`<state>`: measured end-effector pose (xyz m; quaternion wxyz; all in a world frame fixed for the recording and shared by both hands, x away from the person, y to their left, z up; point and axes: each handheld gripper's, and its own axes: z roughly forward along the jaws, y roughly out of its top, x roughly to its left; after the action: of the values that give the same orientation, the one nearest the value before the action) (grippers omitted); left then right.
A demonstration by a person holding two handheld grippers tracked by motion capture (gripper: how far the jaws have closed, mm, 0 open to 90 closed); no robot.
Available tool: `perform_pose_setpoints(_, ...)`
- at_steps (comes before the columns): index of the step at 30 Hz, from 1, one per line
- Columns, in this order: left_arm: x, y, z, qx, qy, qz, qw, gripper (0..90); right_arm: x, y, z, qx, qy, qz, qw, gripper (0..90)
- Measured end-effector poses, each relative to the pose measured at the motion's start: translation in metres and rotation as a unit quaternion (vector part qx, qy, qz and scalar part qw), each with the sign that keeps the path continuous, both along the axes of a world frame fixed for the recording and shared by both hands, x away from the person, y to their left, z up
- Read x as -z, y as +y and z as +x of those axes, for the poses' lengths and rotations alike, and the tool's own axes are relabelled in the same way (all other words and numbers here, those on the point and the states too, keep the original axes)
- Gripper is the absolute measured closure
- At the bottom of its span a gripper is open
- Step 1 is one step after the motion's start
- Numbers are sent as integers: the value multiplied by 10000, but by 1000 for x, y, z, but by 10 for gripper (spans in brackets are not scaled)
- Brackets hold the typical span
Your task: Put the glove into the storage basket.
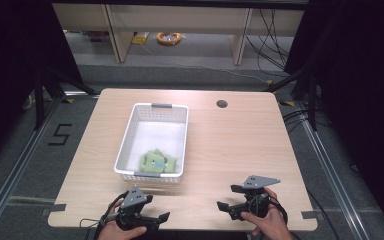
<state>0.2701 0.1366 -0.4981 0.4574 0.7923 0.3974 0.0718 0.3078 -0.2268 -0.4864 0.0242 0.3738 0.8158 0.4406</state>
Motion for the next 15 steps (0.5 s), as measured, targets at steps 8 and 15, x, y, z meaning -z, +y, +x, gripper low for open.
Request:
perform_pose_setpoints(8, 4, -2, -7, -61, 64, 7, 10000, 156, 9, -8, -12, -7, -63, -302, 9995, 164)
perform_pose_setpoints(15, 5, -3, -9, 15, -16, 115, 9999, 156, 12, -12, -17, -101, -166, -460, 9988, 164)
